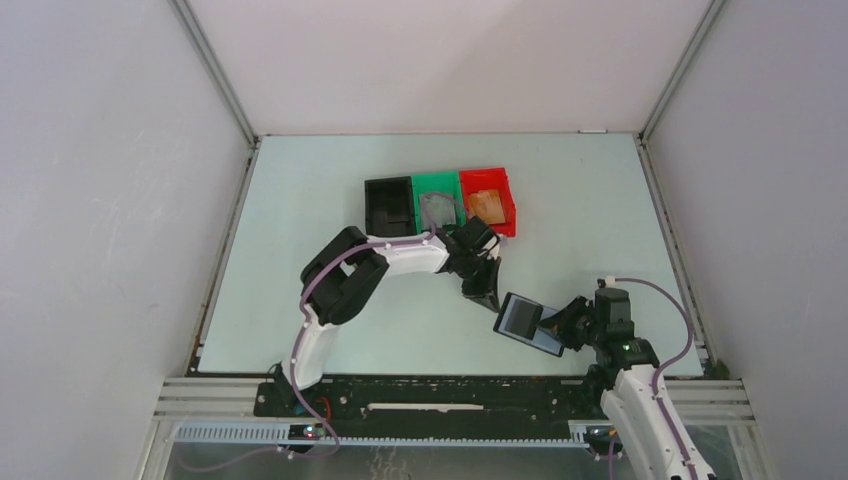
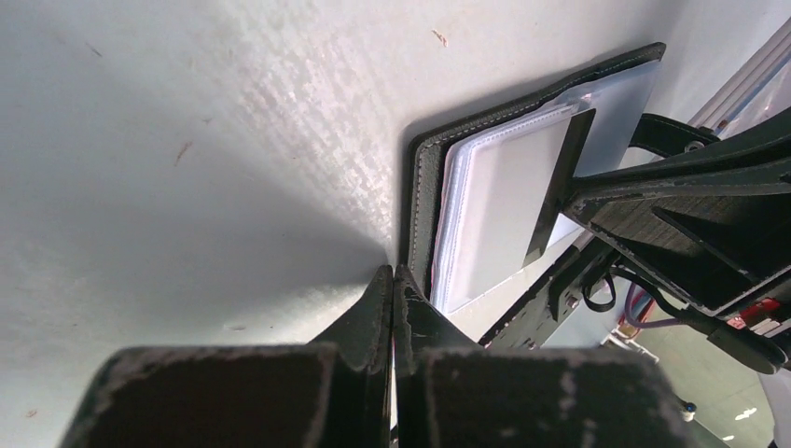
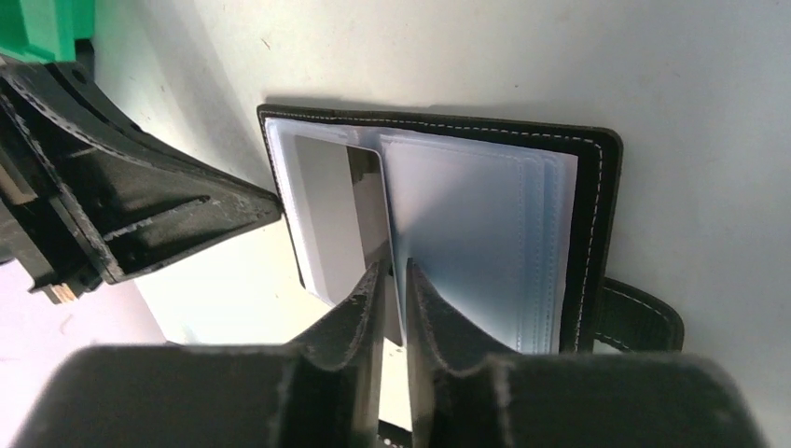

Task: Take the credit cards out of the card holder
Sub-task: Remove the credit card from the card holder.

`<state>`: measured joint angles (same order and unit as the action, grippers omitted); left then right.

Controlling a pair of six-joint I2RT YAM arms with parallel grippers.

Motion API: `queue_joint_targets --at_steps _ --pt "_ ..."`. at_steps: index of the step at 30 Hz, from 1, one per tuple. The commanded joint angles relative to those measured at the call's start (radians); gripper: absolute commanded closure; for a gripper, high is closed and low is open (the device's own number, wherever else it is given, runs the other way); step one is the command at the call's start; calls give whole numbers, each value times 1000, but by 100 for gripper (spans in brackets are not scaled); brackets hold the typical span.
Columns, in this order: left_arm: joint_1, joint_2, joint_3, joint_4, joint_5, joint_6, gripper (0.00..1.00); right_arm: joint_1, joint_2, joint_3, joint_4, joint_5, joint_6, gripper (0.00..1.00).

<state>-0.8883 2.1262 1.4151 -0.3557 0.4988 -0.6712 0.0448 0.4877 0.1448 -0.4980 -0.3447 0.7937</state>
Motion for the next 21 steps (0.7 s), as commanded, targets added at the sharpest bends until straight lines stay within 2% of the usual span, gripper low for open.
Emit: queue_joint_targets --at_steps 1,3,6,11,21 --pt "5 -60 -23 -17 -43 39 100 -11 11 2 -5 -20 15 72" --pt "5 -68 -17 -22 -42 42 100 -17 12 -11 20 -37 33 65" --pt "2 -80 -5 -26 -34 45 100 -25 24 -33 61 -65 60 62" --pt "-22 -94 31 -21 0 51 100 -31 28 -41 90 -77 77 63" --pt "-61 -25 84 27 73 17 100 -37 43 -69 102 -65 85 62"
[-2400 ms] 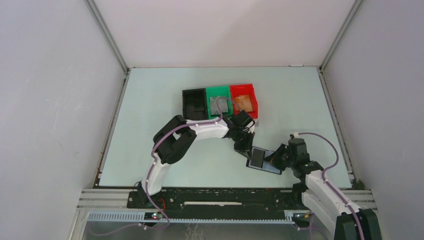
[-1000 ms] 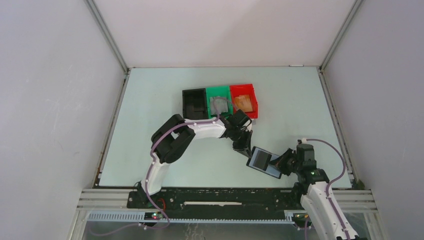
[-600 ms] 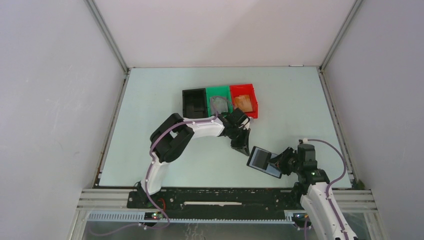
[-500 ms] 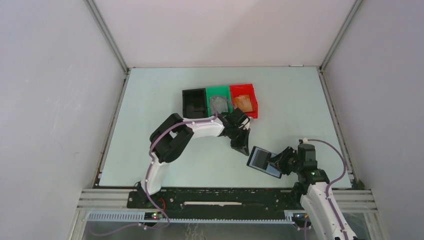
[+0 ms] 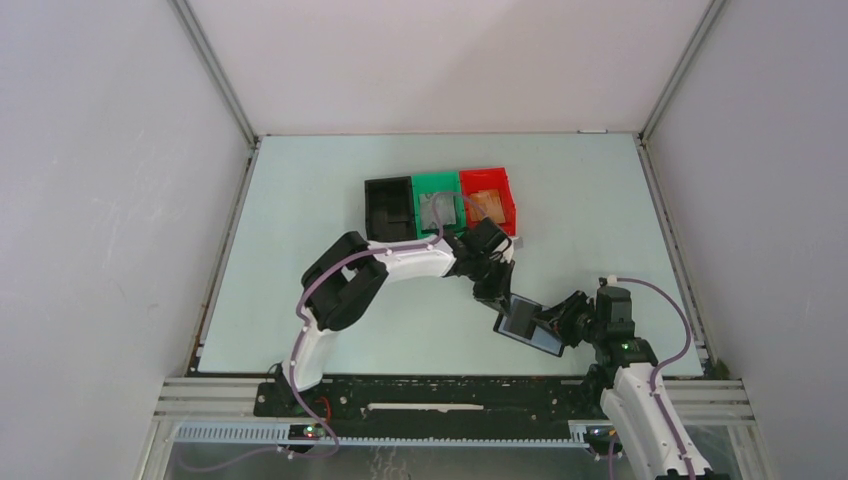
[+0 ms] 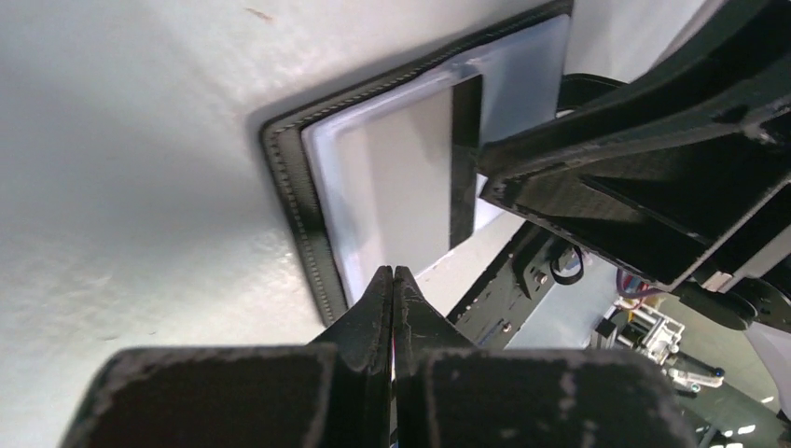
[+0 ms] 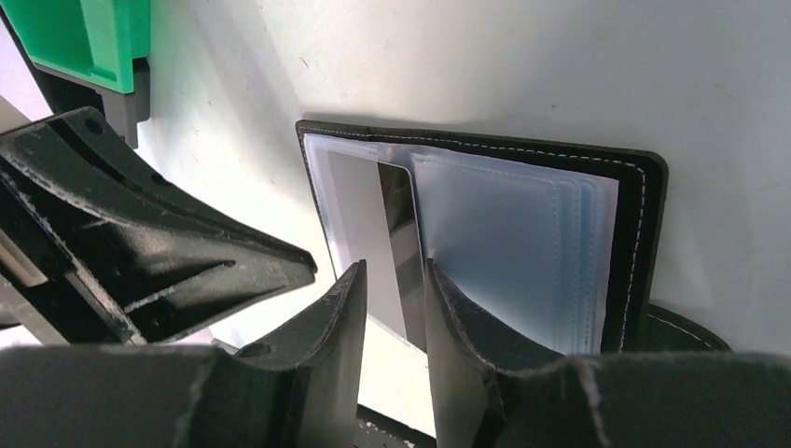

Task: Take the credit cards out of the card holder
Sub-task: Remove the credit card from the card holder.

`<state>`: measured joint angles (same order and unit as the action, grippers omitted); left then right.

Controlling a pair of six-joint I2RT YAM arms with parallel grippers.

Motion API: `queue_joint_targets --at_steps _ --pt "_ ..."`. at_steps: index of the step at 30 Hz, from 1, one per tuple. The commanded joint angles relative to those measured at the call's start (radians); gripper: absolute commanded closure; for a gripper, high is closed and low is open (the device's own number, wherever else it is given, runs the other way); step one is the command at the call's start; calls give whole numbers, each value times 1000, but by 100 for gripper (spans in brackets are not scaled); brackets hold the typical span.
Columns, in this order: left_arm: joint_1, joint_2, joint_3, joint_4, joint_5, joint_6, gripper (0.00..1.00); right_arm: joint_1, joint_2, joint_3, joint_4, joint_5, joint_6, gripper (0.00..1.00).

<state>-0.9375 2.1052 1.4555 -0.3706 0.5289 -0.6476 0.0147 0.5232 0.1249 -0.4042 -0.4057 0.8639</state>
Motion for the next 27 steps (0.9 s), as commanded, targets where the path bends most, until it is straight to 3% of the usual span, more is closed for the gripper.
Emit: queue_joint_targets --at_steps 1,21,27 --pt "-12 -3 38 52 41 -11 100 -7 9 -52 13 -3 17 62" --pt "-14 105 59 2 -13 -11 100 -7 55 -47 42 -3 9 59" --pt "-14 99 57 1 -12 -8 100 -7 86 -48 70 -19 7 73"
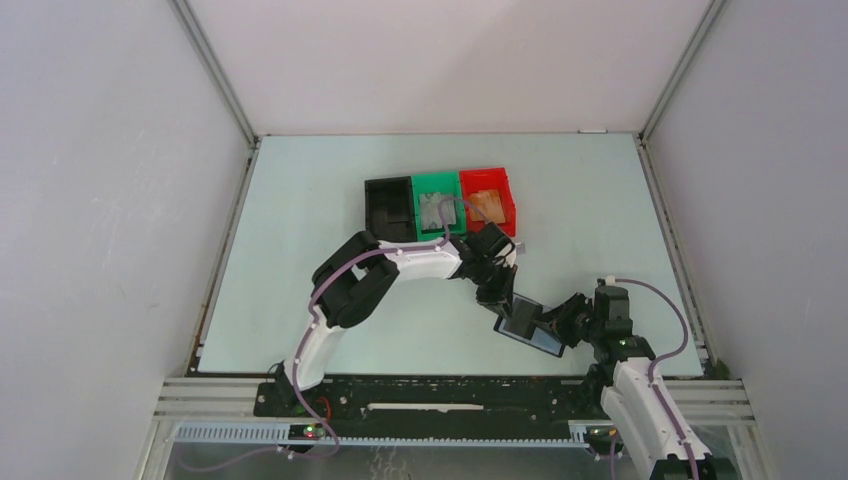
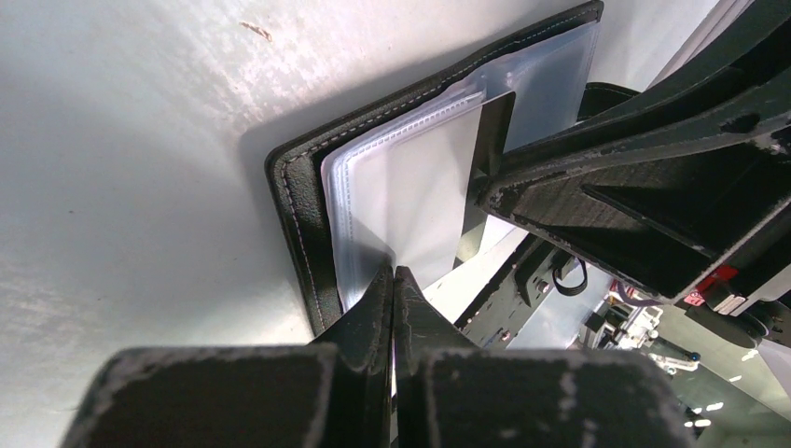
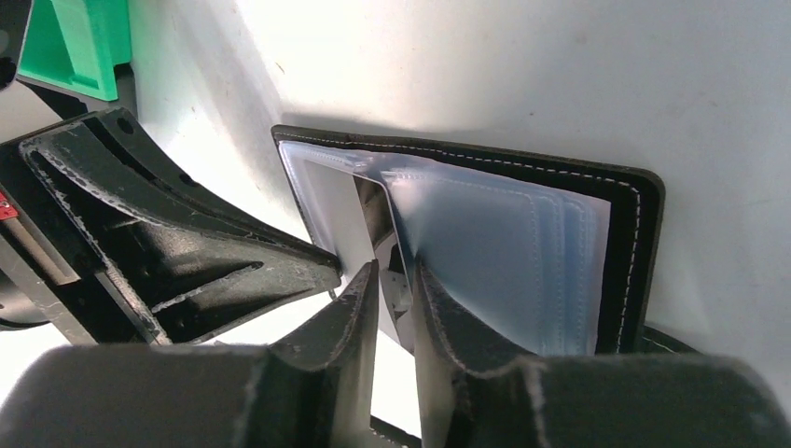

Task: Take the credit cards out of the card holder
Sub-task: Remove the credit card from the card holder.

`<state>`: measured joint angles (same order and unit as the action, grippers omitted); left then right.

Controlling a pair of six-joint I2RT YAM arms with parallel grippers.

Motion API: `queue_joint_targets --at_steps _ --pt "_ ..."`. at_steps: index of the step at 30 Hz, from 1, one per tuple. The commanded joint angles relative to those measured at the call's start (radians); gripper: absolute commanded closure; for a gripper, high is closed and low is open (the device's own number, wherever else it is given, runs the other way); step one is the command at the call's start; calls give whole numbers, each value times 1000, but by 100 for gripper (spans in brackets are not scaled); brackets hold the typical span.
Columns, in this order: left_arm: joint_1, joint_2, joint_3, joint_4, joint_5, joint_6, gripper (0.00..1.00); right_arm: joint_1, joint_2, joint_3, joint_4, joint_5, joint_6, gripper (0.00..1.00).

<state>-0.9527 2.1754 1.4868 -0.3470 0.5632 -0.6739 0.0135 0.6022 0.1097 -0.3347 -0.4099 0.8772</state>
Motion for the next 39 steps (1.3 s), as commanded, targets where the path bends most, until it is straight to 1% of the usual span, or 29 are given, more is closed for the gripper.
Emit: queue_joint_targets --at_steps 1,3,5,6,13,21,26,29,31,34,36,39 --pt "2 27 24 -19 -42 20 100 -6 3 -34 0 -15 -7 75" --pt "2 21 18 -13 -43 18 100 -6 -1 -25 -21 -8 -17 85" --pt "2 18 13 -8 -43 16 100 -6 -4 9 -85 17 -37 98" --pt "3 17 10 -4 -41 14 100 -6 -9 26 -118 33 -45 100" --pt "22 8 -20 19 -31 7 100 -6 -108 103 -291 127 -41 100" --pt "28 -23 -34 27 -36 19 100 -6 -254 165 -447 177 -16 100" --pt "33 -78 -43 11 -64 26 100 -6 -322 237 -532 198 -25 100" --pt "36 -130 -53 12 -73 28 97 -6 -337 281 -558 203 -34 100" --pt "39 -162 -54 4 -78 32 94 -7 -338 307 -560 195 -38 100" --pt "48 -209 -59 -4 -70 34 82 -6 -343 333 -541 179 -47 100" --pt "60 -234 -67 0 -31 31 66 -6 -348 345 -513 158 -55 100" --pt "86 -281 -113 34 32 14 48 -6 -350 349 -458 110 -68 100"
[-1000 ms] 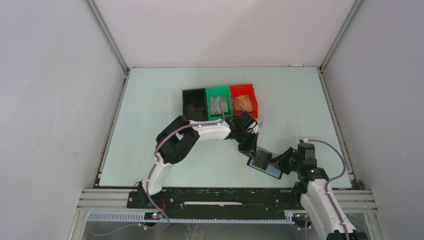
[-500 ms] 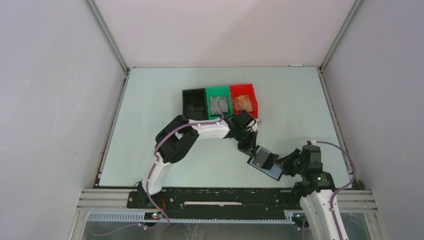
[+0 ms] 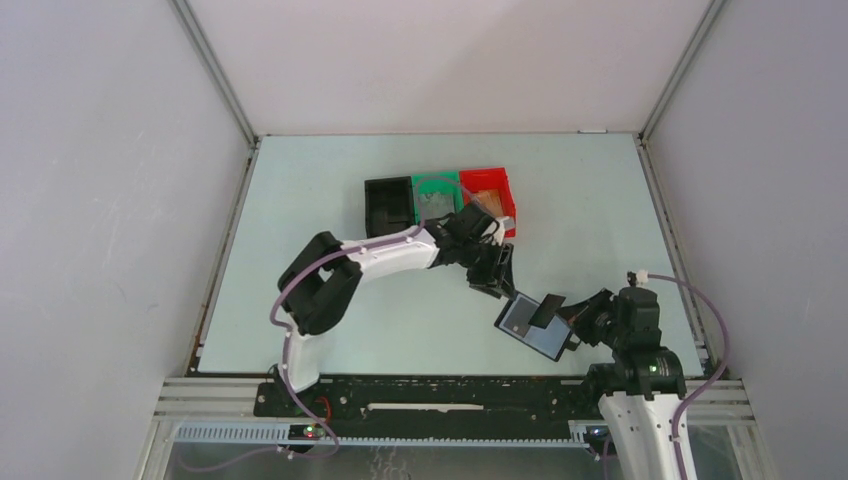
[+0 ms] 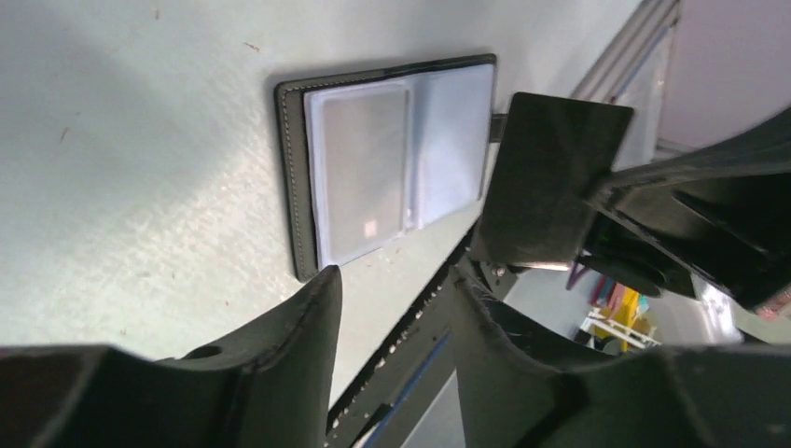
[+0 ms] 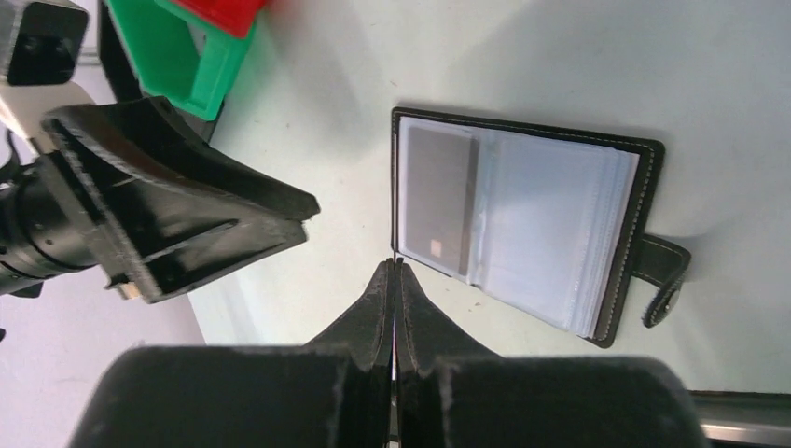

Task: Take the credit cards out of the card holder
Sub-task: Remove the credit card from the card holder, then place the credit card in the storage box.

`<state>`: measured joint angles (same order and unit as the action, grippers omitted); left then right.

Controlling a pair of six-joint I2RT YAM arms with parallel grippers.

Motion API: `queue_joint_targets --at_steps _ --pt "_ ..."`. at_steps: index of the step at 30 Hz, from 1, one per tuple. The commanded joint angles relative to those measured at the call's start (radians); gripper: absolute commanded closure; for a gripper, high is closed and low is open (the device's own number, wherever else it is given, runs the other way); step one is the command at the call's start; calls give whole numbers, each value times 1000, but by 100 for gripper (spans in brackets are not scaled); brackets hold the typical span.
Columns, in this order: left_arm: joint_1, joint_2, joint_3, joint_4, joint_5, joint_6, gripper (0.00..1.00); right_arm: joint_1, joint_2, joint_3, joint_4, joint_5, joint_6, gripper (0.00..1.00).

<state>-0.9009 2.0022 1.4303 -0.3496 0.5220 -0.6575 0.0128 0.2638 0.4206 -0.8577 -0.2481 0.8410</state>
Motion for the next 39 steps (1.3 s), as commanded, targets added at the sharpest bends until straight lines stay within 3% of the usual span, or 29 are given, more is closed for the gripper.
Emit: queue_joint_targets --at_steps 1,7,12,22,26,29,33,37,38,39 --pt "43 -135 -80 61 96 -11 44 -5 -10 37 86 -74 -38 100" --pt "72 -217 -208 272 321 -114 29 -5 18 25 289 -297 -43 100" --pt "84 -255 -319 536 415 -281 27 -5 60 -15 463 -438 33 100" --pt "91 -219 -445 1091 488 -637 32 -5 82 -128 682 -534 168 100" --pt "91 -188 -469 1269 478 -770 45 -5 80 -160 717 -537 195 100" --pt "92 -162 -474 1338 473 -818 72 -5 76 -172 725 -538 204 100" --pt "92 -138 -478 1339 466 -817 99 -5 78 -176 723 -538 204 100" --pt "93 -155 -480 1302 454 -785 100 -5 86 -172 696 -530 196 98" --pt "95 -177 -476 1251 449 -746 100 -5 93 -165 671 -519 187 79" --pt "99 -198 -465 1157 444 -683 100 -5 99 -159 654 -512 178 54"
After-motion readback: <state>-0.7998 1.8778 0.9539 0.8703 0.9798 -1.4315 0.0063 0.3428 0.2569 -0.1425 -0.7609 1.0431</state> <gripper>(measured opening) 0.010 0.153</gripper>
